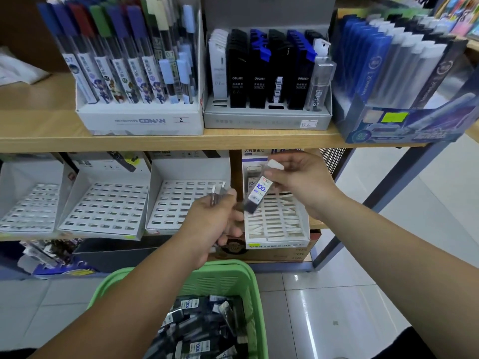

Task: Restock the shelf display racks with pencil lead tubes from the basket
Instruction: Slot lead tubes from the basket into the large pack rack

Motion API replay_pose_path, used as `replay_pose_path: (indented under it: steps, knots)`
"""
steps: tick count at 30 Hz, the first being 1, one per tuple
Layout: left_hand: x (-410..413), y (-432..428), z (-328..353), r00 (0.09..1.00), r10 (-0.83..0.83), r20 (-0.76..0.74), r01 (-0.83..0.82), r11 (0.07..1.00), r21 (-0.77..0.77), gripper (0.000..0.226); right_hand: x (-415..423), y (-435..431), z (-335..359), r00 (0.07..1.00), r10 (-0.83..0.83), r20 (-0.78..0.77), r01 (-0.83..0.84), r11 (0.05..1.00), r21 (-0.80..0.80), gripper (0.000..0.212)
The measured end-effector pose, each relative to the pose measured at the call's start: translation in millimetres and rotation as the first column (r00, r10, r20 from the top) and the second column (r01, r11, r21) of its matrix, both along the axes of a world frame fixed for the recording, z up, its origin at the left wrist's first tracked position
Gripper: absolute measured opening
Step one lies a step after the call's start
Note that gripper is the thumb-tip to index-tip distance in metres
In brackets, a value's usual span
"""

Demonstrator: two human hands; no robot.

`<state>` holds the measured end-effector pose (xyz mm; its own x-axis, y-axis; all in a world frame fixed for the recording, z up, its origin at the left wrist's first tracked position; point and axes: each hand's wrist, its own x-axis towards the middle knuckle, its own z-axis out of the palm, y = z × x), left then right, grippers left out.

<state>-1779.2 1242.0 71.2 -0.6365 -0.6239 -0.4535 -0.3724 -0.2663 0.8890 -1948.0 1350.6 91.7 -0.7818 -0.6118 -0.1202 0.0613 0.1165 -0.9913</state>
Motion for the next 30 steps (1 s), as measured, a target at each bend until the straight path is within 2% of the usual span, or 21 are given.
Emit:
replay_pose_path:
  steps: [2, 4, 7, 9, 12, 19, 22, 30]
  knots:
    - [0.2, 1.6, -3.4, 0.999, 0.004, -0.032, -0.006, 0.998, -0.069, 0.021, -3.6, -2.2, -3.1, 0.989, -0.068, -0.135, 0.075, 0.996, 0.052, 0.019]
    - [0.3, 2.6, -11.4, 0.999, -0.026, -0.03, 0.019, 0.981, -0.195, 0.009, -5.6, -5.7, -4.0, 0.968, -0.049, -0.247, 0.069, 0.995, 0.073, 0.01]
    - [-2.0, 2.4, -25.6, 0.999, -0.035, -0.005, 0.031, 0.956, -0.291, 0.017, -3.1, -9.8, 1.5, 0.928, -0.027, -0.373, 0.072, 0.992, 0.107, 0.01]
    - [-3.7, 3.3, -34.9, 0.999, -0.049, 0.003, 0.048, 0.963, -0.266, 0.022, -4.3, -10.5, 2.8, 0.903, -0.012, -0.43, 0.085, 0.985, 0.153, 0.013]
    - [-6.6, 4.6, -43.2, 0.999, -0.043, -0.006, 0.04, 0.972, -0.233, 0.022, -2.3, -11.3, -3.9, 0.893, 0.058, -0.447, 0.011, 0.989, 0.15, 0.016]
    - [-9.2, 1.8, -42.0, 0.999, -0.045, -0.012, 0.042, 0.984, -0.174, 0.02, -11.8, -24.9, -25.8, 0.817, 0.082, -0.571, 0.026, 0.984, 0.179, 0.022]
    - [-8.9, 0.2, -43.8, 0.999, -0.042, -0.004, 0.041, 0.985, -0.165, 0.02, -10.7, -27.9, -26.7, 0.762, 0.136, -0.634, 0.004, 0.977, 0.215, 0.022]
    - [-6.0, -0.6, -38.7, 0.998, -0.048, 0.031, 0.052, 0.988, -0.146, 0.022, -13.6, -29.3, -28.1, 0.723, 0.157, -0.673, 0.014, 0.97, 0.241, 0.024]
